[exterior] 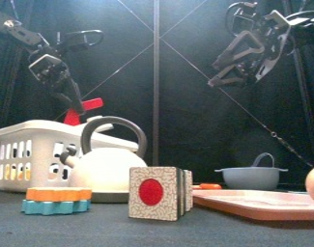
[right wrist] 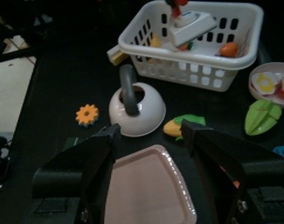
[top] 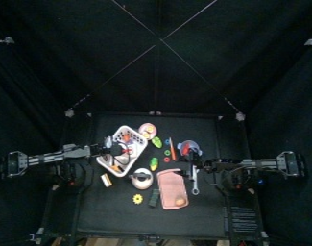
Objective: Hand over iron
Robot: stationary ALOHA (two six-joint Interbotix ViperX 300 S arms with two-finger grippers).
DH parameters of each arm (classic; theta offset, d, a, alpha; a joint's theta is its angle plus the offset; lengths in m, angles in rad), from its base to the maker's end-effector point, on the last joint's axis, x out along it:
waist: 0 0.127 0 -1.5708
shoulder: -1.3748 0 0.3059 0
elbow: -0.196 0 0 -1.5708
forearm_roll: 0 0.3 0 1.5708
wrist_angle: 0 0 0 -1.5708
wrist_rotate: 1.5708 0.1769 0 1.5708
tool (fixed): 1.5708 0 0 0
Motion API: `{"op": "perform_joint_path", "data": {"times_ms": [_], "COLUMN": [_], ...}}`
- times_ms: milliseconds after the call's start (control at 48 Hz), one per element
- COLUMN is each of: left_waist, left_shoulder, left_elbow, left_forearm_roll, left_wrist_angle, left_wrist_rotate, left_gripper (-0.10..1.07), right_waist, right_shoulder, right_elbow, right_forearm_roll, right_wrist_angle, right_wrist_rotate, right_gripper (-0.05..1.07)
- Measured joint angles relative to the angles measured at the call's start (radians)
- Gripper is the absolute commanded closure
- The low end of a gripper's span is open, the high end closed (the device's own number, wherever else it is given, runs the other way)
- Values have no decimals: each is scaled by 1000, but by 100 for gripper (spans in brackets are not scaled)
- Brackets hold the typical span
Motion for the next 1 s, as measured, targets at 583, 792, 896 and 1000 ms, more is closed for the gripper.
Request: {"op": "perform_joint_path", "data": {"times_ms": [583, 792, 896, 1000], "left_waist": [-161, -196, -206, -213], "left_shoulder": [31, 75, 100, 129], "left_elbow": [-94, -112, -124, -133], "left_forearm_roll": [-215, -305, -321, -321], "left_wrist_angle": [-163, -262, -278, -282], "left_wrist_rotate": [3, 2, 5, 5], "left_gripper": [54, 54, 54, 54], "right_waist": [-54, -69, -71, -71], "right_shoulder": [121, 193, 224, 265], "right_elbow": [-146, -241, -276, -305], "right_forearm_roll": [-15, -52, -66, -74], "right_wrist_angle": [-137, -149, -163, -183], "right_wrist_rotate": [-14, -14, -14, -12], "right_gripper": [12, 12, 12, 12]}}
